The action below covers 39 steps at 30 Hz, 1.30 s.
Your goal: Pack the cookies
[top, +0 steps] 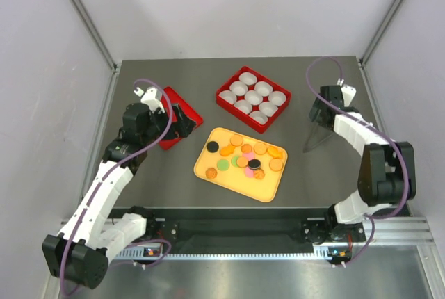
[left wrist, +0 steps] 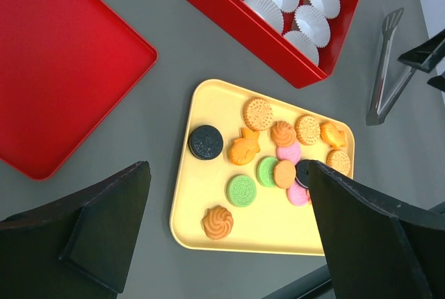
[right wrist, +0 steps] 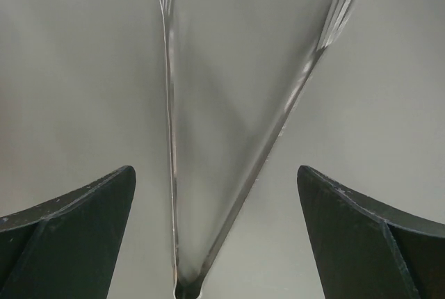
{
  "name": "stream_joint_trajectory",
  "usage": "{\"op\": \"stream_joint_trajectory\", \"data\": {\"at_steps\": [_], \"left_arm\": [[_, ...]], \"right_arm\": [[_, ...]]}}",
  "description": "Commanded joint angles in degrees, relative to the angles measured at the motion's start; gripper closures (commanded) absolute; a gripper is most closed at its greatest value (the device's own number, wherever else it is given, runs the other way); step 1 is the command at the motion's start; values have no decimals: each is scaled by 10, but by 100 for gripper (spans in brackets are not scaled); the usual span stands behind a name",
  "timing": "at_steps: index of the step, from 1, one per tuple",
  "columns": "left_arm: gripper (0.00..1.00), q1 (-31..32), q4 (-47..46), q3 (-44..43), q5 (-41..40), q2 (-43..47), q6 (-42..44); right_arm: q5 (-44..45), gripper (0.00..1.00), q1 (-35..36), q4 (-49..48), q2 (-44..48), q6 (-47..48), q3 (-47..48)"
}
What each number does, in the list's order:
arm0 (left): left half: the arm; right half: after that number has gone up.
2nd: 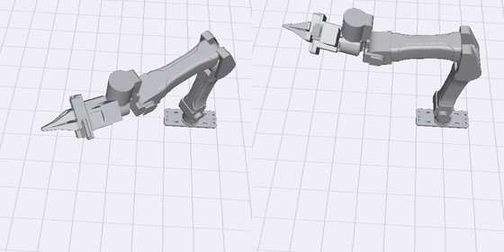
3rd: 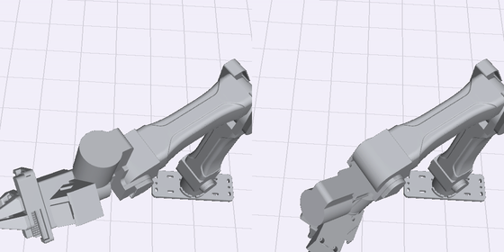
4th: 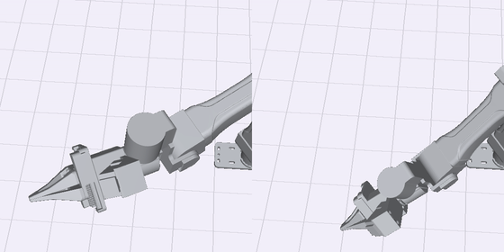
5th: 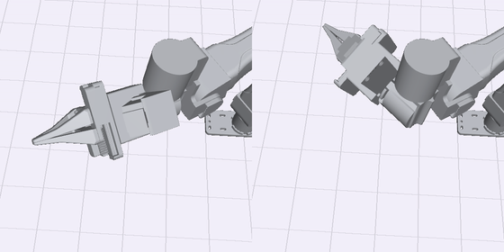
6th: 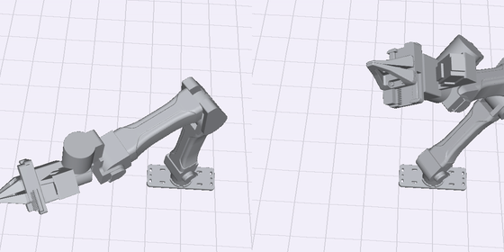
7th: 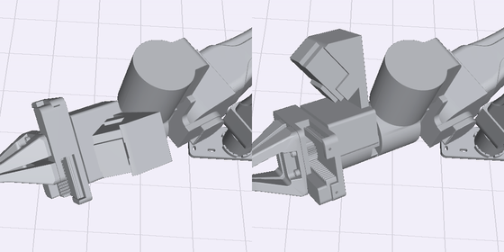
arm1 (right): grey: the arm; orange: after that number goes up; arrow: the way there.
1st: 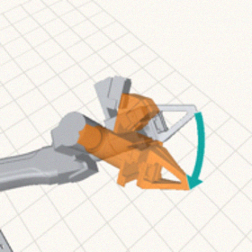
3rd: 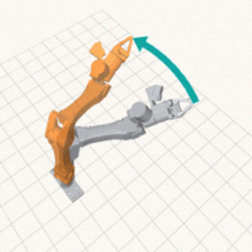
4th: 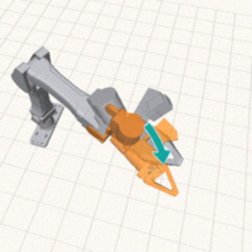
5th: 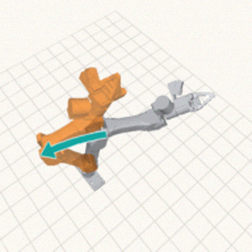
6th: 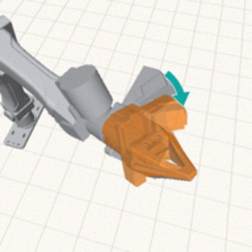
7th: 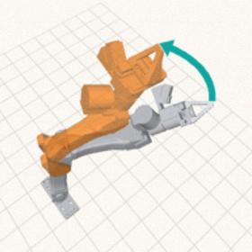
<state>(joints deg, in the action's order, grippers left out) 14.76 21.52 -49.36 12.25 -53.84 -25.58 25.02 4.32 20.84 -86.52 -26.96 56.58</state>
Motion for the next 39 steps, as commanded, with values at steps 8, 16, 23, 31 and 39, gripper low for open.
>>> {"op": "stream_joint_trajectory", "data": {"at_steps": [8, 16, 23, 31, 39], "left_arm": [[1, 0, -9, 6, 2, 13, 5], [1, 0, -9, 5, 3, 9, 4], [1, 0, -9, 7, 5, 4, 4], [1, -1, -10, 8, 8, 0, 0], [1, -1, -11, 8, 14, -4, -1]], "right_arm": [[-10, 0, -7, -32, -67, -85, 15], [-25, 0, -5, -55, -107, -110, -3], [-9, 0, 7, -66, -111, -147, -28], [-15, 2, 8, -65, -113, -150, -30], [-37, 22, 9, -65, -127, -133, -18]]}}
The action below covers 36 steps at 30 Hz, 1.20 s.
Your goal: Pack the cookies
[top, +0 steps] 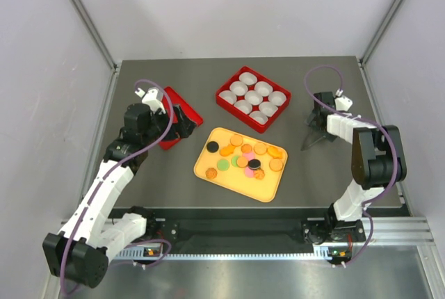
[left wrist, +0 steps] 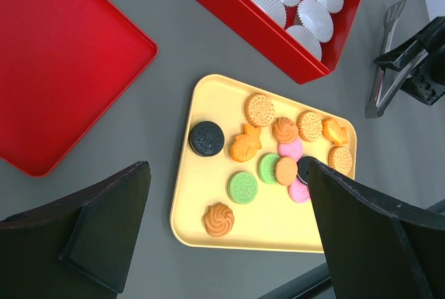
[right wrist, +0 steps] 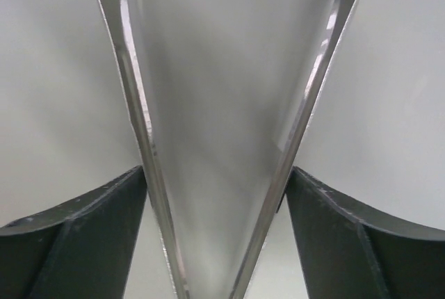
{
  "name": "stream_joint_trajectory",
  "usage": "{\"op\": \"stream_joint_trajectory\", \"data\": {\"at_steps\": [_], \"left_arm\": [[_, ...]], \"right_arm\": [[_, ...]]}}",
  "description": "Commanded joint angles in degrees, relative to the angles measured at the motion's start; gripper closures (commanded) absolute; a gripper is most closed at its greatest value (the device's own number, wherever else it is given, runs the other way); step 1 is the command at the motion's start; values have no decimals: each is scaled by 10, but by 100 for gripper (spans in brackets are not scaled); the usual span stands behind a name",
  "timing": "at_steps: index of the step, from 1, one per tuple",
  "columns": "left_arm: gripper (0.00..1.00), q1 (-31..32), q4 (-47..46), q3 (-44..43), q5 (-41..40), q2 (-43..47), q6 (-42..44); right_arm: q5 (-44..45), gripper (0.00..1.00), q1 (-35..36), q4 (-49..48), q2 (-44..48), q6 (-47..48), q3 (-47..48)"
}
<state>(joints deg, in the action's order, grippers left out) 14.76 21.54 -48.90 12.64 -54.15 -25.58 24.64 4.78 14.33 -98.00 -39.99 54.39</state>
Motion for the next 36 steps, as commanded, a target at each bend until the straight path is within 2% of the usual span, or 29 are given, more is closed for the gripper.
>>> {"op": "stream_joint_trajectory", "data": {"at_steps": [1, 3, 5, 8, 12, 21, 27, 36], "left_arm": [[1, -1, -11, 4, 11, -3, -2], [1, -1, -11, 4, 11, -3, -2], [1, -1, -11, 4, 11, -4, -2], [1, -1, -12, 5, 13, -3, -3], [1, -1, -14, 5, 17, -6, -4], [1, -1, -15, 4, 24, -10, -4], [1, -1, -16, 6, 27, -13, -5], [1, -1, -20, 9, 36, -16, -8]], "right_arm": [[-37, 24, 6, -1, -11, 0, 6], [-39, 30, 8, 3, -6, 16, 12], [-40, 30, 15, 10, -3, 43, 30], [-21, 23, 18, 42, -12, 73, 67], [-21, 19, 18, 50, -32, 89, 78], [-53, 13, 18, 64, -37, 52, 75], [-33, 13, 18, 66, -25, 12, 60], [-29, 24, 18, 62, -47, 30, 81]]}}
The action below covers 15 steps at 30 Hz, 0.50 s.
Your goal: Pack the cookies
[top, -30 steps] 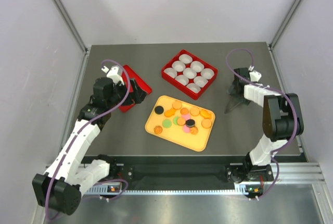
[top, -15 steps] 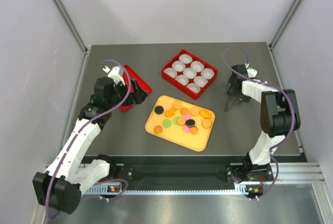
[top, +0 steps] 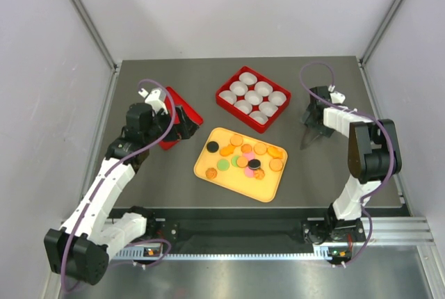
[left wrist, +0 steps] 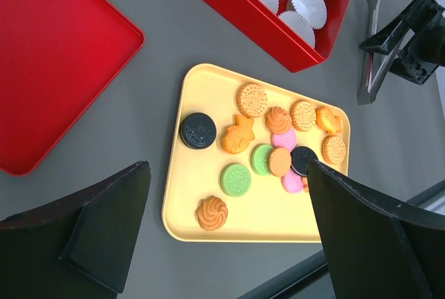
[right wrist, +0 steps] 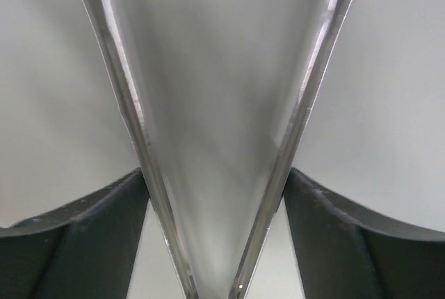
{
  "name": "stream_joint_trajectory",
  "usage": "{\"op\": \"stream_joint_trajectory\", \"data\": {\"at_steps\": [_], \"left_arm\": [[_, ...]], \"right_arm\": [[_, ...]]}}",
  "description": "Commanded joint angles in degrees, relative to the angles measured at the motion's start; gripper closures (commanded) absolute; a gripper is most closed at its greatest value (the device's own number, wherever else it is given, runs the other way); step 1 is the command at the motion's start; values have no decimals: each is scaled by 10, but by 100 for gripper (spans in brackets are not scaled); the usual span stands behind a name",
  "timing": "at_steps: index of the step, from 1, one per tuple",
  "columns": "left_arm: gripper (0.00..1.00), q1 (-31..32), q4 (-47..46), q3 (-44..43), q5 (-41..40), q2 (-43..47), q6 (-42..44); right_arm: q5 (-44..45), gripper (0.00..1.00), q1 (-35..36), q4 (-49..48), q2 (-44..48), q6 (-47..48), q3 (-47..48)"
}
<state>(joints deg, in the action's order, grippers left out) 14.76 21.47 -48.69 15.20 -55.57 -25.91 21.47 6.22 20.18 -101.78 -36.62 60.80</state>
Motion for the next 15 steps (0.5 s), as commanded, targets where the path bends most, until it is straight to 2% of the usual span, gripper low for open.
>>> {"op": "stream_joint_trajectory", "data": {"at_steps": [1, 8, 15], "left_arm": [[1, -1, -20, 8, 11, -2, -5], [1, 0, -11, 4, 11, -2, 2], [1, 0, 11, 6, -5, 29, 17]], "right_arm": [[2, 28, 4, 4, -11, -1, 20], [-4, 47, 6, 23, 36, 66, 50], [-59, 46, 11, 56, 143, 127, 74]]}}
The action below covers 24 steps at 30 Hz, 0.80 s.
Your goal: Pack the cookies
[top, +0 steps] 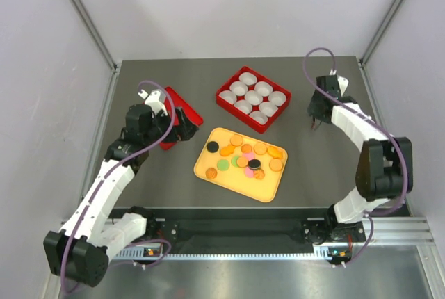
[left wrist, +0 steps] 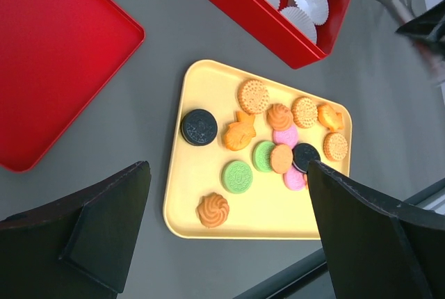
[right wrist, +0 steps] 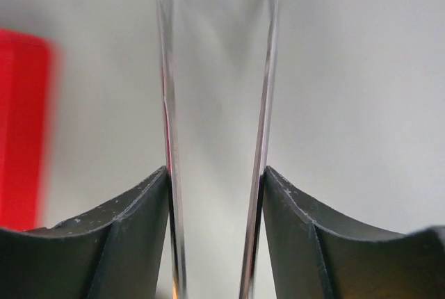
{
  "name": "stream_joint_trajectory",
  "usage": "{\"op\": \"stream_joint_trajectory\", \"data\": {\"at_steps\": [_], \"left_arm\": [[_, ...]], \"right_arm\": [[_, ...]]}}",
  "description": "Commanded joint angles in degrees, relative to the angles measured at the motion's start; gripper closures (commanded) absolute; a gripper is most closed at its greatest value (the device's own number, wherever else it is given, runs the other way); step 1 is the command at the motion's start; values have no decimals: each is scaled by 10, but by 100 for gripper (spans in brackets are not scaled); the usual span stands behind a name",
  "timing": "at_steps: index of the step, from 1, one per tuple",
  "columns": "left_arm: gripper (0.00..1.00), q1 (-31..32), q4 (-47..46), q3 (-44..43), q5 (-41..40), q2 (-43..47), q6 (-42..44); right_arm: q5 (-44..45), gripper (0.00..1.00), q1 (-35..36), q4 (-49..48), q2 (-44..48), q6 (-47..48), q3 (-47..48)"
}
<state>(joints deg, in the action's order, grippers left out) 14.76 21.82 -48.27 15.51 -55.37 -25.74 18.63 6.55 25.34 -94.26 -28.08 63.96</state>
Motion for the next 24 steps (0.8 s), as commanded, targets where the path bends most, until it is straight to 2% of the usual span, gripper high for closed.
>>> {"op": "stream_joint_trajectory", "data": {"at_steps": [1, 9, 14, 15, 18, 24], "left_arm": [[1, 0, 9, 5, -14, 33, 17], [1, 0, 38, 23, -70, 77, 36], [1, 0, 48, 28, -78, 105, 40], [1, 0, 53, 31, -86, 109, 45], [1, 0, 57, 32, -87, 111, 46], [1, 0, 62, 36, -91, 113, 47]], "right_arm": [[-39, 46, 11, 8, 85, 45, 44], [-86, 46, 50, 51, 173, 82, 38], [-112, 50, 110, 77, 240, 101, 33], [-133, 53, 146, 100, 274, 108, 31], [-148, 57, 176, 123, 296, 109, 31], [-153, 58, 269, 169, 329, 111, 21]]}}
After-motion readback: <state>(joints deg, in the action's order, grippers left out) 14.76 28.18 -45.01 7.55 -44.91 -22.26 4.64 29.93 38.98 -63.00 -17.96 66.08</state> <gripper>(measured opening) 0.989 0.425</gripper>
